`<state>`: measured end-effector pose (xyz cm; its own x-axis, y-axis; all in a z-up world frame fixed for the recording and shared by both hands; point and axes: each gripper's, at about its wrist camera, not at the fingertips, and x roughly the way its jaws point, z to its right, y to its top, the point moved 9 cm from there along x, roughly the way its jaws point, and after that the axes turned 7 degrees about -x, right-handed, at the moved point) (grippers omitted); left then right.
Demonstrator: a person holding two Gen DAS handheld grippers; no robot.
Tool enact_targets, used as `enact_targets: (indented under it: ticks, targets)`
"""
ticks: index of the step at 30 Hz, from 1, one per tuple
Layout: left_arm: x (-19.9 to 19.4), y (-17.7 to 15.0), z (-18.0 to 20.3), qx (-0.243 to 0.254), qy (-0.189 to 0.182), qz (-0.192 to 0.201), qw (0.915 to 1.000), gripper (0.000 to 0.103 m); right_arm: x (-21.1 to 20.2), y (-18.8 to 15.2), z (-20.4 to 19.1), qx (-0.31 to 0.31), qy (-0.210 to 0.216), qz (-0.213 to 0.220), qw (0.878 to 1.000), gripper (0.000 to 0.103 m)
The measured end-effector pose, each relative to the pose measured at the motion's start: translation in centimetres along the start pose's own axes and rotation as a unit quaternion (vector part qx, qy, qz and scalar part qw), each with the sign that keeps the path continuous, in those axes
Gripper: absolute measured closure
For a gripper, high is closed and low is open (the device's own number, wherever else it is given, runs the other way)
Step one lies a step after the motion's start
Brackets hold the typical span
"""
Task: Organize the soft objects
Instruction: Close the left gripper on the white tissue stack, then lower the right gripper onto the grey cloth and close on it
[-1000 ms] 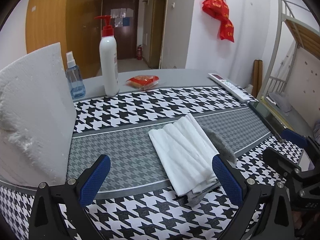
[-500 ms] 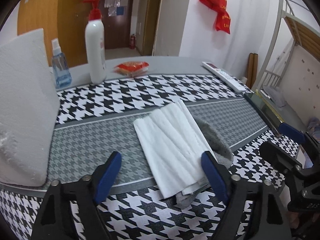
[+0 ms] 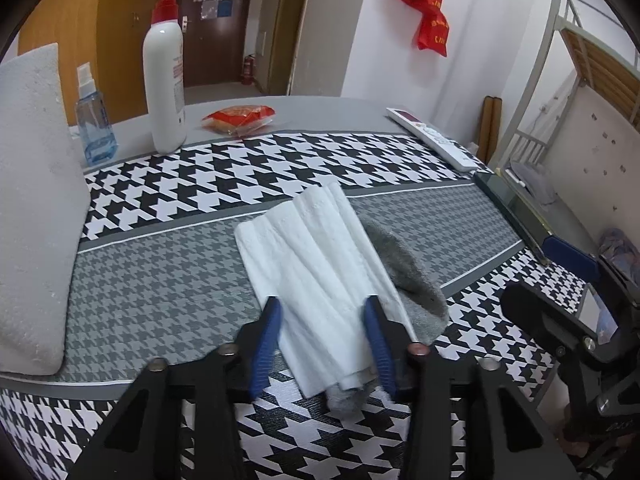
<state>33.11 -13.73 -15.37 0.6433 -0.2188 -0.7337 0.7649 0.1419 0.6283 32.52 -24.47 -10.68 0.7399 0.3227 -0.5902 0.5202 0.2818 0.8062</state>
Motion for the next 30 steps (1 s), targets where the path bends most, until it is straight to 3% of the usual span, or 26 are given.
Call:
enact_targets:
  ticks: [6, 9, 19, 30]
  targets:
    - [-0.1, 0.0, 0.0, -0.001, -0.009, 0.003, 1.0, 0.091, 0.2, -0.1, -0.2, -0.002, 0.003, -0.004, 1.0, 0.001]
    - [-0.9, 0.3, -0.1, -0.005, -0.02, 0.013, 0.9997, 0.096, 0.3, 0.0, -0.4, -0.004, 0.004, -0.004, 1.0, 0.001]
    - [-4.1, 1.3, -1.2, -0.008, -0.025, 0.049, 0.9985, 0.1, 0.3, 0.6, -1.0, -0.014, 0.006, -0.002, 1.0, 0.001]
    - [-5.9, 1.4, -4.7, -0.024, 0.031, 0.073, 0.9966, 0.1, 1.1, 1.2, -2.6, -0.029, 0.02, -0.004, 0.999, 0.001]
